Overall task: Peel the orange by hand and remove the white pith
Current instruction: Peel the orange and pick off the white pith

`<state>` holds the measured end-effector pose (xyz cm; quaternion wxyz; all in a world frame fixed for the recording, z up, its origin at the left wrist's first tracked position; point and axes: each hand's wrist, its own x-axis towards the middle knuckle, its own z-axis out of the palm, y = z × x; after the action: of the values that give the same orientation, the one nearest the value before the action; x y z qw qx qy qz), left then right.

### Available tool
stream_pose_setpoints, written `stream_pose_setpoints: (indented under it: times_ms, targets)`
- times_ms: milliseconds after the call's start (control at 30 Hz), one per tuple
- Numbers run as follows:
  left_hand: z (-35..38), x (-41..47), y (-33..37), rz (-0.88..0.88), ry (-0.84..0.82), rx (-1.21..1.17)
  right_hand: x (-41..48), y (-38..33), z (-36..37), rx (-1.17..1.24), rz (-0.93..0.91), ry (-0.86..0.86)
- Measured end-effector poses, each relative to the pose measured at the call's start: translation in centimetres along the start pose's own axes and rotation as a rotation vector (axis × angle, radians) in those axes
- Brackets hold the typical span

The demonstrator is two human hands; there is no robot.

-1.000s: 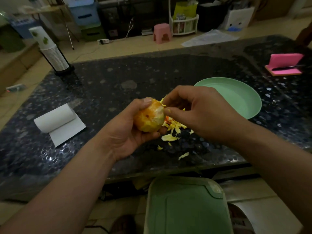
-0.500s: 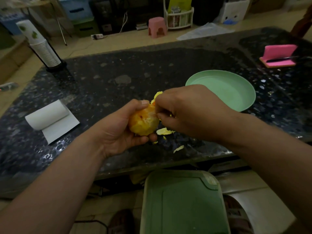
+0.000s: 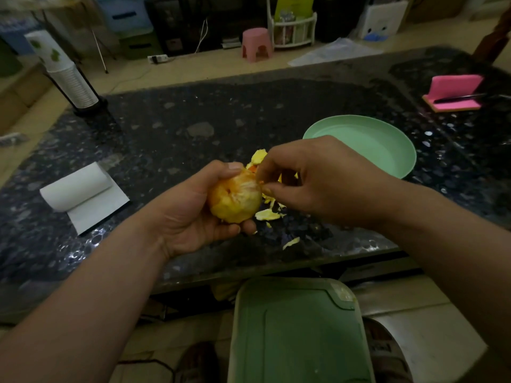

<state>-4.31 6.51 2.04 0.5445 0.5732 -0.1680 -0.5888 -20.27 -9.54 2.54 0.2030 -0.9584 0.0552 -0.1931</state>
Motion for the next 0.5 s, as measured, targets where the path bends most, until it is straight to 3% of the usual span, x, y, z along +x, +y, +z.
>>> stream_pose_setpoints:
  times_ms: [500]
  targets:
    - [0.0, 0.1, -0.1, -0.021, 0.004, 0.062, 0.3, -1.5, 0.1, -0.15, -0.081, -0.016]
